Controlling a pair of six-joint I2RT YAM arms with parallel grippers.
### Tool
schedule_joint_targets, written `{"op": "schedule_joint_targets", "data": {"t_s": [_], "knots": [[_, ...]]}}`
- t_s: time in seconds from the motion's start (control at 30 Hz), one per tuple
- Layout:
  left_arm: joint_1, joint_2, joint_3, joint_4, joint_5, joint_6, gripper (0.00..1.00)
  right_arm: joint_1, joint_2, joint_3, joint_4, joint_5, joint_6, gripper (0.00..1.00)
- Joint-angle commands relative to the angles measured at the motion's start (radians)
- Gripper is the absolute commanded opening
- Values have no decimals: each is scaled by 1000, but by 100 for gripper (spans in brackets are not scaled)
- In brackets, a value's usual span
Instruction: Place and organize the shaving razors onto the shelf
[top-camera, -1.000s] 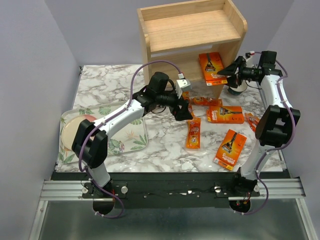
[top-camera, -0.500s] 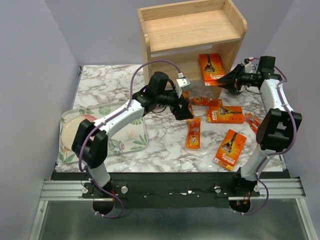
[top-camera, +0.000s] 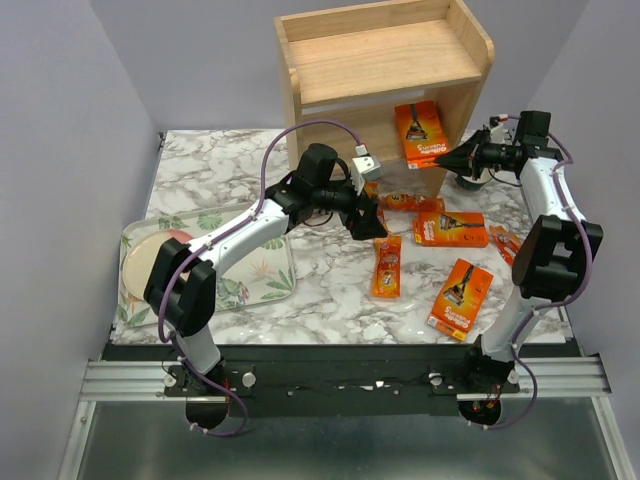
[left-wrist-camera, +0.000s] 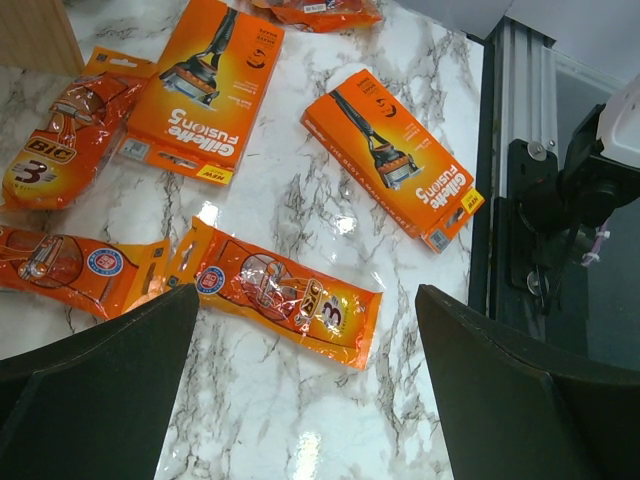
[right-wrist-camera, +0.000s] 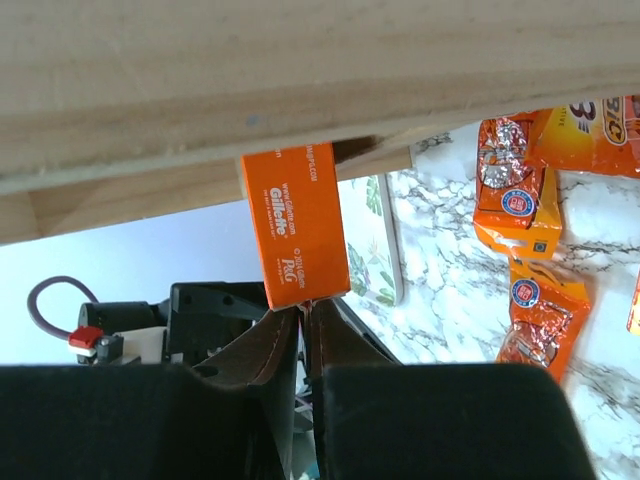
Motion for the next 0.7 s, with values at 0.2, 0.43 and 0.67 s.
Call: {"op": "schedule_joint_targets", "data": {"t_s": [0.2,0.43,0.67], "knots": [[-3,14,-2,-5,-8,-3,99,-13,129,144,42,1,62,15],[-6,25,7,-11,-18,-9,99,-25,172,190,67,0,68,18],[-6,34,6,-9,-70,-64,99,-32,136,187,77,-26,55,50]]}}
